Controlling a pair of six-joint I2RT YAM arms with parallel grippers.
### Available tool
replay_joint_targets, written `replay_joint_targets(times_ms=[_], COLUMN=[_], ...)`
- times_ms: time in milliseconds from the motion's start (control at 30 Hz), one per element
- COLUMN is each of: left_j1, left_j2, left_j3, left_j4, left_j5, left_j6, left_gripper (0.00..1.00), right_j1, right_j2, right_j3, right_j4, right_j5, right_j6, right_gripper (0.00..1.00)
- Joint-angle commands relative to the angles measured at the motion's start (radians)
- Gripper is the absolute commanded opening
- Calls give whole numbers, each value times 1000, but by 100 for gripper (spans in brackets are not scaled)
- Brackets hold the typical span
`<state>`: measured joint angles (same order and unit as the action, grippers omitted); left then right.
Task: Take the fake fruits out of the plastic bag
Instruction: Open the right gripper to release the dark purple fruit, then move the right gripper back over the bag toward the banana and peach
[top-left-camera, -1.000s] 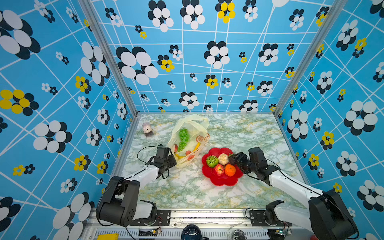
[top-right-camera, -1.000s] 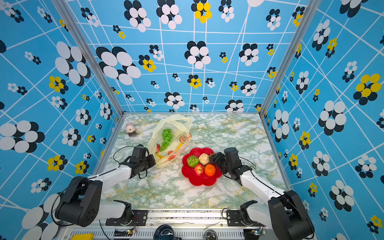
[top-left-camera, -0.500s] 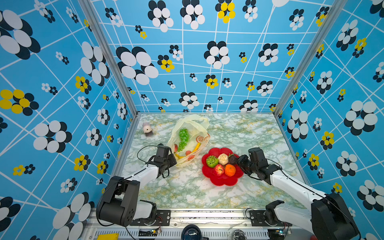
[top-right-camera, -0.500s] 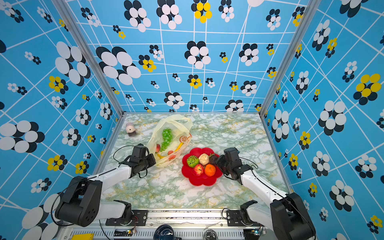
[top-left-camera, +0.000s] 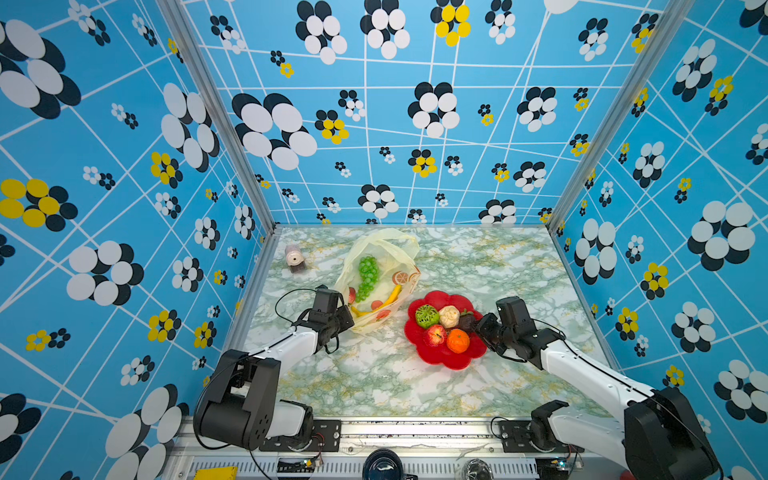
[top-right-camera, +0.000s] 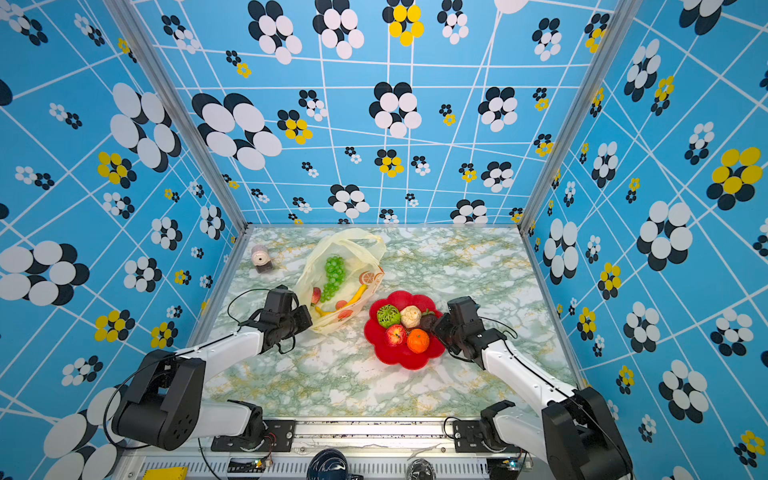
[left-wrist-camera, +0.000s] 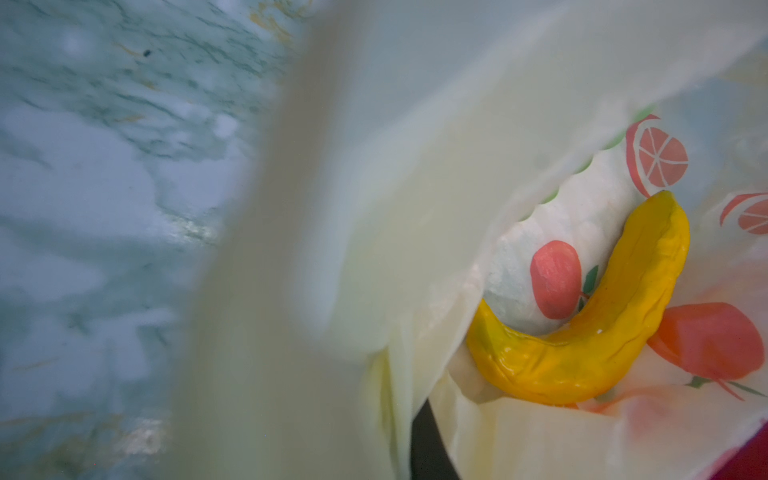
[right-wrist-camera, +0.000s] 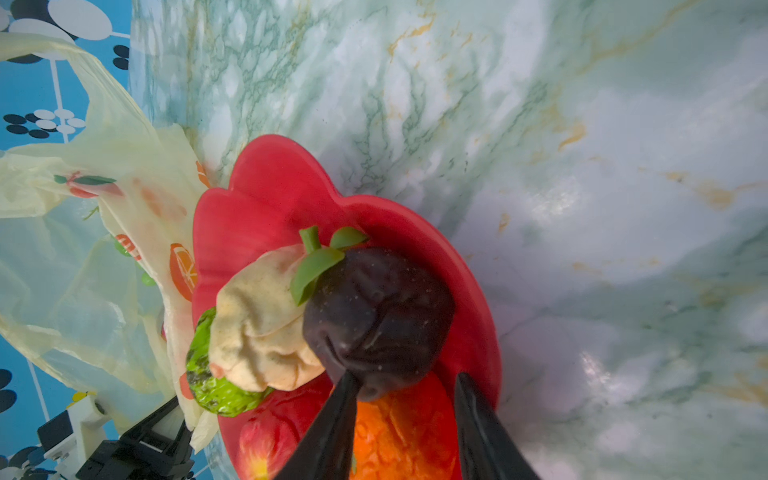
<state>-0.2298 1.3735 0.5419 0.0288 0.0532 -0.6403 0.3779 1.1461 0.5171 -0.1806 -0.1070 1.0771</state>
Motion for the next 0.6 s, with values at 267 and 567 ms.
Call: replay_joint_targets(times_ms=[267, 567], left_j1=[17, 18], left_j2=[-19, -70], left_j3=[29, 21], left_j4=[-30, -113], left_j5=[5, -9], left_j6=[22, 5], left_gripper=[4, 31], right_j1=[49, 283], right_j2=[-87, 183], right_j3=[161, 466], right_j4=[-142, -112], right_j5=[97, 201], right_j6=[-134, -277], right_gripper=[49, 57])
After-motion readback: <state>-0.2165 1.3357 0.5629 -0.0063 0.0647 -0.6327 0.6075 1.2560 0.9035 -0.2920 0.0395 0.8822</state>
